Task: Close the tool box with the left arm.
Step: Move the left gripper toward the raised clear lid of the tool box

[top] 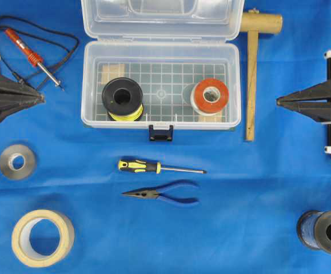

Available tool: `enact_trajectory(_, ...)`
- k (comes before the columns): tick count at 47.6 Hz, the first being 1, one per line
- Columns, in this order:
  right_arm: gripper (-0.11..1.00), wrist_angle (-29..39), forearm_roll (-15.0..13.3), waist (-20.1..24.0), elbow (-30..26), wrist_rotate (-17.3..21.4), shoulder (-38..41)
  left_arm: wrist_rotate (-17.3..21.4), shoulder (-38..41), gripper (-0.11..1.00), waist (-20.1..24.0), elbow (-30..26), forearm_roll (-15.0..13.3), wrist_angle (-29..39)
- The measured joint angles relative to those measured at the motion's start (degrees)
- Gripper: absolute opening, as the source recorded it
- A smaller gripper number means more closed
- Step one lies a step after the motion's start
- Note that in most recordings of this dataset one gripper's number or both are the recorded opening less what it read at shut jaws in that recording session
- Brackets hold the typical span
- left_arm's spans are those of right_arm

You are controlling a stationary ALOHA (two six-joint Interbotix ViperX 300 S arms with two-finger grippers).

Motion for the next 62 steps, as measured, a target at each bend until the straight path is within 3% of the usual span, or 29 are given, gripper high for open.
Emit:
enact_trajectory(12,0.00,0.53,-0.09,-0.44,-2.11,-0.53,0.97,0.79,2.64,0.00,3.16,-2.37,-1.93,-4.39)
enact_trajectory(23,0.00,0.97,-0.18,-1.41,-2.11,-0.44,2.20,0.97,7.12,0.02,12.92,-6.94,-2.02,-4.66)
enact_trajectory(26,0.00,0.97,-0.18,-1.49,-2.11,-0.44,2.46,1.05,9.23,0.12,15.64,-8.88,-2.02,-3.52)
enact_trajectory(36,0.00,0.97,-0.18,-1.67,-2.11,-0.44,3.25,1.49,17.75,0.73,24.43,-16.44,-2.02,1.41)
enact_trajectory(40,0.00,0.97,-0.18,-1.76,-2.11,-0.44,3.43,2.64,21.80,0.89,28.04,-19.95,-1.93,3.25)
enact_trajectory(54,0.00,0.97,-0.18,-1.76,-2.11,-0.44,4.57,12.13,36.56,0.92,36.47,-32.61,-1.93,12.48)
enact_trajectory(62,0.00,1.05,-0.18,-1.76,-1.93,-0.44,4.92,13.01,45.00,0.92,38.76,-41.13,-1.85,19.42)
